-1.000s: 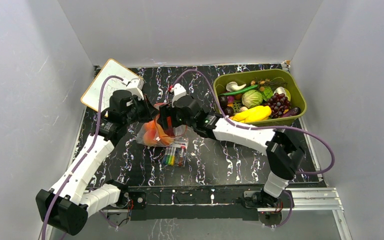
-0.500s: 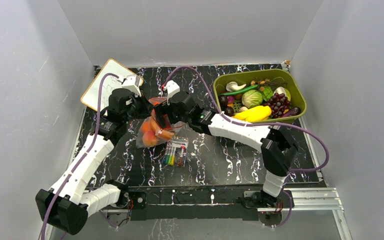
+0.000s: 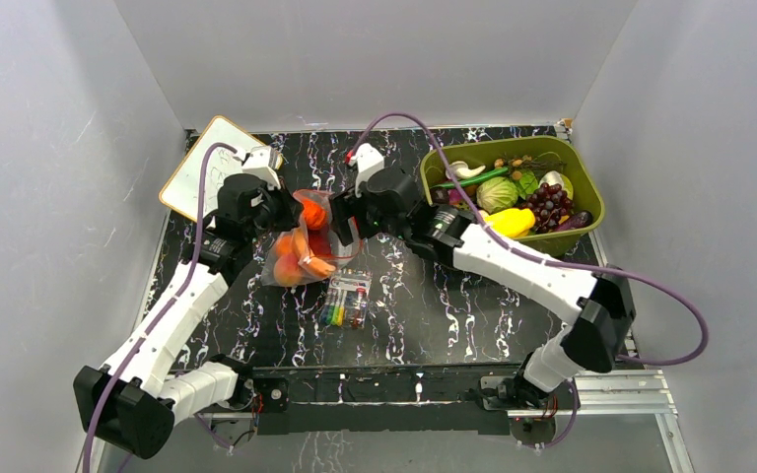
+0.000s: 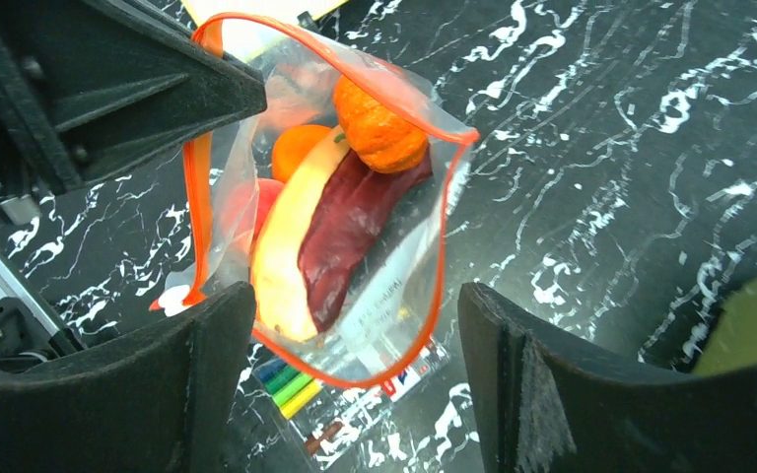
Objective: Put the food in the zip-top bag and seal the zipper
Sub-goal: Place the fake vegetable in the zipper food storage bag, then pick up the fake vegetable from the bin.
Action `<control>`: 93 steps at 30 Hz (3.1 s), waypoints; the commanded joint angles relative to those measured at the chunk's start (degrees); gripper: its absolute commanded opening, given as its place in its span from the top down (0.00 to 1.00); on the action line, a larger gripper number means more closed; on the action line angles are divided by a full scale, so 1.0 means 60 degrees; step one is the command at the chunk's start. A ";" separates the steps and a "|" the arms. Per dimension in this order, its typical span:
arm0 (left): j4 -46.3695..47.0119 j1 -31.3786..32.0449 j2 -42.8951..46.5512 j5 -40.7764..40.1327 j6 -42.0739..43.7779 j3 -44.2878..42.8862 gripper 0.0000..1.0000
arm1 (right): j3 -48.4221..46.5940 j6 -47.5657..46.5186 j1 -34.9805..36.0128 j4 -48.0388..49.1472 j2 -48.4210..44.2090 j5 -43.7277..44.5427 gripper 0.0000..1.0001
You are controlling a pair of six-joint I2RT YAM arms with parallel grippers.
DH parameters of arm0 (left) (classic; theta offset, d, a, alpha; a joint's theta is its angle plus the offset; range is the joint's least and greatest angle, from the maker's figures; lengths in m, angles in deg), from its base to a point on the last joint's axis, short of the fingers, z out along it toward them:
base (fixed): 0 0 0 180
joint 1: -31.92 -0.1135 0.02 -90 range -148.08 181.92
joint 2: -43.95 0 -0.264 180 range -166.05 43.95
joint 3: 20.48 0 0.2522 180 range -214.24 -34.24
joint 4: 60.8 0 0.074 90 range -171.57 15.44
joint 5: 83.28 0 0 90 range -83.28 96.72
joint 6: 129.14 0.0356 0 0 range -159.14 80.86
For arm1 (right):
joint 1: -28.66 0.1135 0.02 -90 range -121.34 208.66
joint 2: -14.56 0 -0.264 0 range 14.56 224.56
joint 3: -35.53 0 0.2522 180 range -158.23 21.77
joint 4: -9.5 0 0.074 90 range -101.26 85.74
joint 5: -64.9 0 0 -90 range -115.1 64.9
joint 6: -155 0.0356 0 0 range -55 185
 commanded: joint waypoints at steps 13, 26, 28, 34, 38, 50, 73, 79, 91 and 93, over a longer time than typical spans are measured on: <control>0.2035 -0.0029 -0.0381 -0.0838 0.1072 -0.0439 1.00 | -0.0723 -0.0476 -0.1518 -0.1835 -0.1572 0.3158 0.38; 0.1274 -0.0023 0.0188 -0.0204 0.1364 0.0698 1.00 | 0.0685 -0.0255 -0.4232 -0.1036 -0.1064 0.3514 0.46; 0.1167 -0.0030 0.0435 -0.0128 0.1363 0.0933 1.00 | 0.0707 0.0119 -0.4735 -0.0834 -0.0911 0.3374 0.52; 0.0853 -0.0031 0.0973 -0.0074 0.1485 0.1261 1.00 | 0.0946 -0.0981 -0.5267 0.0505 -0.0556 0.2673 0.52; 0.0829 -0.0020 0.1167 -0.0011 0.1553 0.1366 1.00 | 0.0719 -0.2184 -0.5625 0.0450 -0.0128 0.2308 0.54; 0.1073 0.0047 0.1407 -0.0025 0.1867 0.1779 1.00 | 0.0424 -0.4258 -0.6142 0.0629 0.1054 0.1032 0.56; 0.1211 0.0071 0.1377 0.0141 0.2100 0.2085 1.00 | -0.0940 -0.5338 -0.6226 0.0759 0.3131 0.0708 0.52; 0.1188 0.0073 0.1365 0.0173 0.2111 0.2124 1.00 | -0.1085 -0.5678 -0.6214 0.0727 0.3479 0.1182 0.51; 0.1119 0.0072 0.1207 0.0066 0.2141 0.2056 1.00 | -0.1233 -0.6121 -0.6222 0.0962 0.3603 0.1684 0.58; 0.1088 0.0071 0.1224 0.0039 0.2127 0.2062 1.00 | -0.1227 -0.6146 -0.6215 0.0913 0.3563 0.1735 0.69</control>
